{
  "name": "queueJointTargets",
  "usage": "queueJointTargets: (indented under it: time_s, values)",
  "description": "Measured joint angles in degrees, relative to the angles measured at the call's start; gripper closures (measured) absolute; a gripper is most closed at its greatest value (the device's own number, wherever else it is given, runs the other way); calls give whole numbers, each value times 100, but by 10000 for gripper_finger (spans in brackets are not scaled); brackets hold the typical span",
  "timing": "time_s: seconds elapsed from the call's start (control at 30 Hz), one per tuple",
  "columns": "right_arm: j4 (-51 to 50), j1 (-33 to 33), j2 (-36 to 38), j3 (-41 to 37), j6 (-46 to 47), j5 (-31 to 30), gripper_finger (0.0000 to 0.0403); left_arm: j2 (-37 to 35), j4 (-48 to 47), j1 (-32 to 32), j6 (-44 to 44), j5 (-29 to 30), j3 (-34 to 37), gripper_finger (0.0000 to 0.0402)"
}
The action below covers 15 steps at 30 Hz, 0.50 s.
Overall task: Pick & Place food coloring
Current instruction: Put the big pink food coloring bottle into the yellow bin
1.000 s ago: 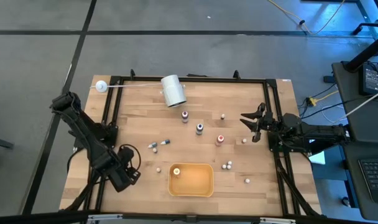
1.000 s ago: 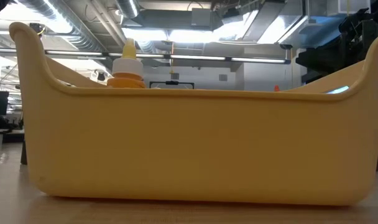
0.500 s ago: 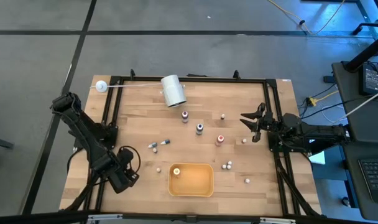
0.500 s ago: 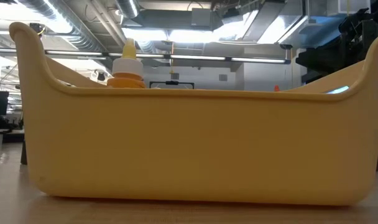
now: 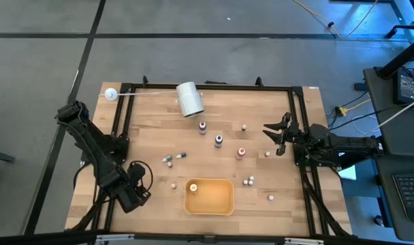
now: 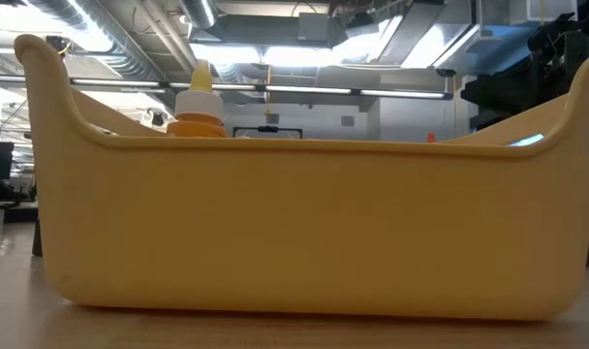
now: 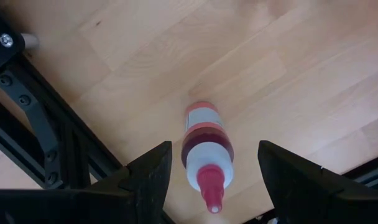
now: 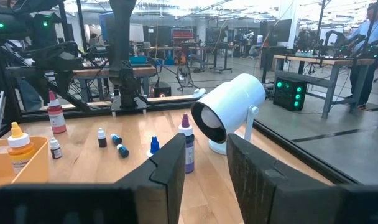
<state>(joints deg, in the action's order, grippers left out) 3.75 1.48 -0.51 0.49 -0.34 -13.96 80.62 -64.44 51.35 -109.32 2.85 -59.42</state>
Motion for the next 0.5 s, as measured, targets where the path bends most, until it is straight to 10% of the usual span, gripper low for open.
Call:
queueJointTargets:
  time_s: [0.5]
  values:
    - [-39,1,0,0,-13,0,283,186,36,2,146,-156,0,169]
